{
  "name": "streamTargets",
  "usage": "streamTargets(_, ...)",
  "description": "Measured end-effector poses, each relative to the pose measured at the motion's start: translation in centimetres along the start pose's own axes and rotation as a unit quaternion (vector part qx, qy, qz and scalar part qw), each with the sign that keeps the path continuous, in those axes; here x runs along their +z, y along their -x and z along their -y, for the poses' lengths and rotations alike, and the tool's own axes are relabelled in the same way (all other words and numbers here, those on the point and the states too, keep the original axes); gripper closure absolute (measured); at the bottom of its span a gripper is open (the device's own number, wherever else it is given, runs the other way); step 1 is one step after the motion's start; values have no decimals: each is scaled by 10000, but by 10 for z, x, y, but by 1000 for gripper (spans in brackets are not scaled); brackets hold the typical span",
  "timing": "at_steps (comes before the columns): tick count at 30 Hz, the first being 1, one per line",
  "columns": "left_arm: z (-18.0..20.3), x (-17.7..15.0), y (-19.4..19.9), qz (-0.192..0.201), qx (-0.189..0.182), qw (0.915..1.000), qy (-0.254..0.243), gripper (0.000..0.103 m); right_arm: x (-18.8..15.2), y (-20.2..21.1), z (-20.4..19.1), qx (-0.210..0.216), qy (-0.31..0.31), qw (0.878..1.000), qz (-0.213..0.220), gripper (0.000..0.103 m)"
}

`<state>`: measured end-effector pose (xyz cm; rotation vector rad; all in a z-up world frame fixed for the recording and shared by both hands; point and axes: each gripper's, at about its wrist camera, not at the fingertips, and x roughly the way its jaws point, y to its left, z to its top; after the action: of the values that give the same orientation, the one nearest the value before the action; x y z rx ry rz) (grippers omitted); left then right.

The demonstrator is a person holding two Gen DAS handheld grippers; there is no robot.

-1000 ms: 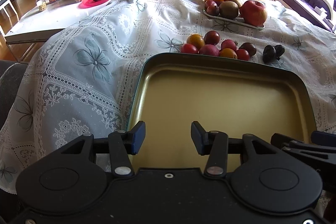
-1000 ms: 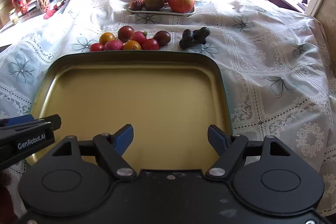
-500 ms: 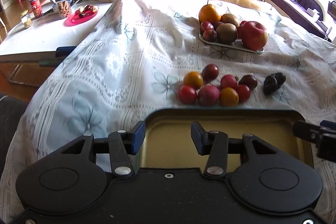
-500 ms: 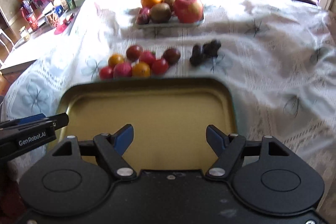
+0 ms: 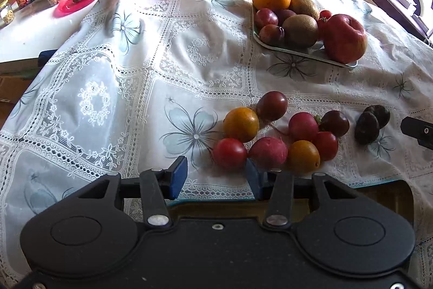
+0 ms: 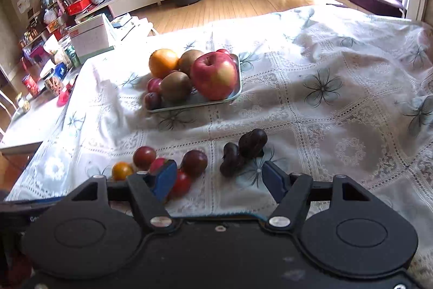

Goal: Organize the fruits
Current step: 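Grasp a red tomato with the left gripper while the right gripper grasps a dark purple fig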

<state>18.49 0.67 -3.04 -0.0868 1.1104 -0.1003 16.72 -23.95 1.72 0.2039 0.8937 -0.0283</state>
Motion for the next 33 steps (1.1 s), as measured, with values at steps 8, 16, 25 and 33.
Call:
streamTargets(8,-1,3,-20,-225,48,9997,54,48,13,-45,23,-393,-414,9979,-292,42)
streamTargets(16,0,8,-24,-84,-18,10000,-32,48,22,-72,29,-565,-655,9956,-356,47)
streamTargets(25,-3,15,-31,51,-114,9999,113,48,18,-93,24,-785,-486,9951,-368,54)
streamTargets(33,-2,21,-41,-1,-415,9989,214,62,12,-90,18,-553,-499,9970,-224,77)
